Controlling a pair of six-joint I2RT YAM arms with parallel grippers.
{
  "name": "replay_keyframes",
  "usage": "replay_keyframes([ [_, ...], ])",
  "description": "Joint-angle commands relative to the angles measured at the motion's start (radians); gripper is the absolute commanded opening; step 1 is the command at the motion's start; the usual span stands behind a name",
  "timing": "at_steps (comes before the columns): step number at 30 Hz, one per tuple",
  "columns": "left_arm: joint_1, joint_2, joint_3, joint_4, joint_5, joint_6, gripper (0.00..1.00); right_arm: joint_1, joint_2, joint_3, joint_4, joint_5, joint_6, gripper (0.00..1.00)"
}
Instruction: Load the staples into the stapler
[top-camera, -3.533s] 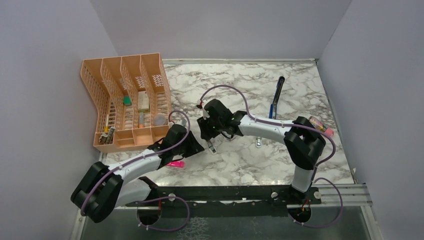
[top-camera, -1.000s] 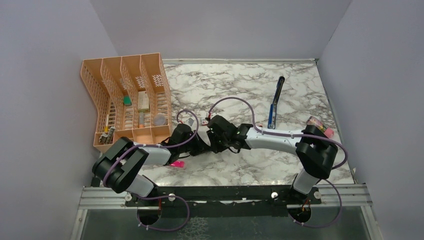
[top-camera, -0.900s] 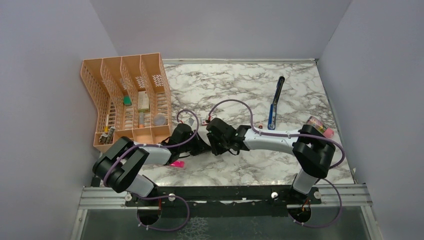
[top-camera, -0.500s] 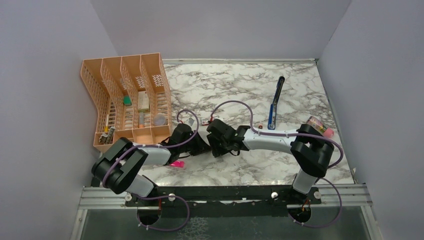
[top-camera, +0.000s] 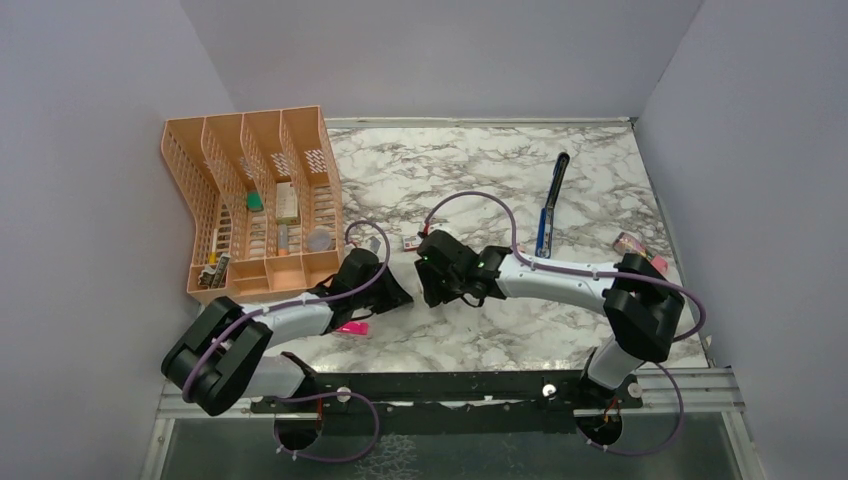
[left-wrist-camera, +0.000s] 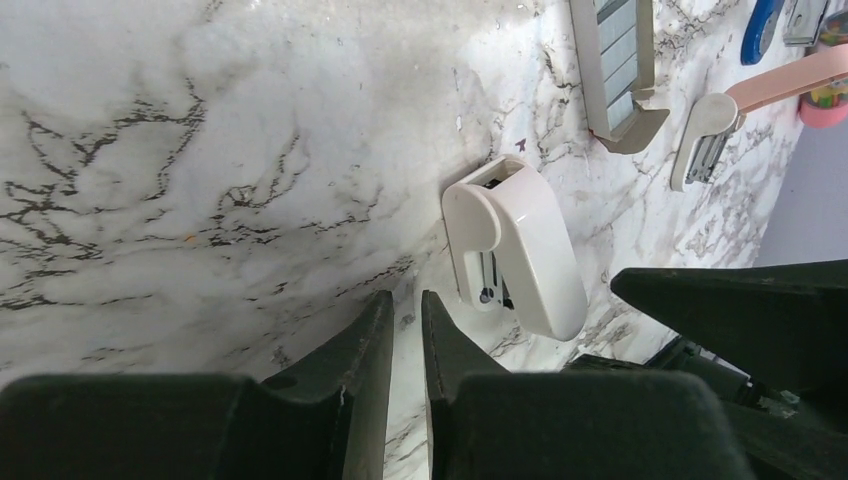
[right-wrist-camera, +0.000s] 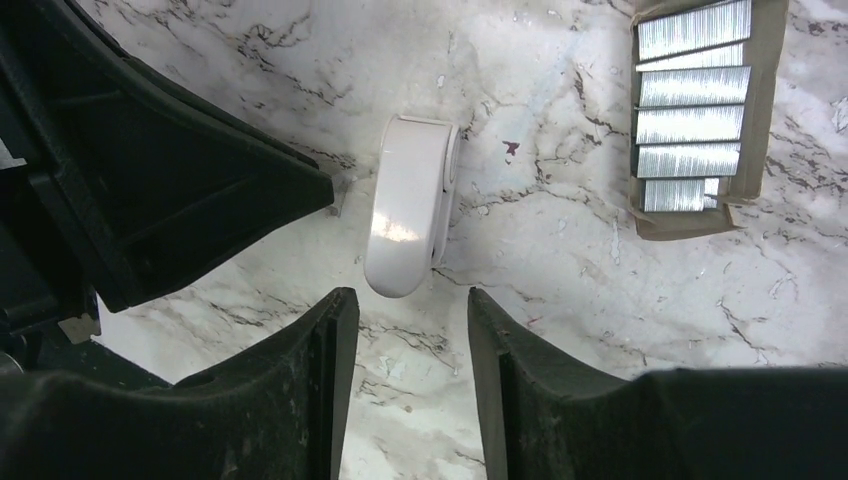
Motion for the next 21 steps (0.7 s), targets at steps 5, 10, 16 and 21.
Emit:
replay_keyframes([
  [5,-0.003,-0.024,0.019,-0.06,-0.055,0.034,0.18,0.004,0.038,0.05,-0.02,0.028,-0.008,0.38],
  [10,-0.003,-0.021,0.021,-0.061,-0.056,0.037,0.18,0.004,0.098,0.047,-0.022,-0.005,-0.01,0.31],
  [16,-0.003,-0.024,0.031,-0.074,-0.057,0.044,0.18,0.004,0.129,0.053,-0.029,-0.02,-0.009,0.28],
  [21,-0.003,-0.036,0.054,-0.096,-0.057,0.053,0.18,-0.005,0.069,0.081,-0.031,0.02,0.002,0.33],
])
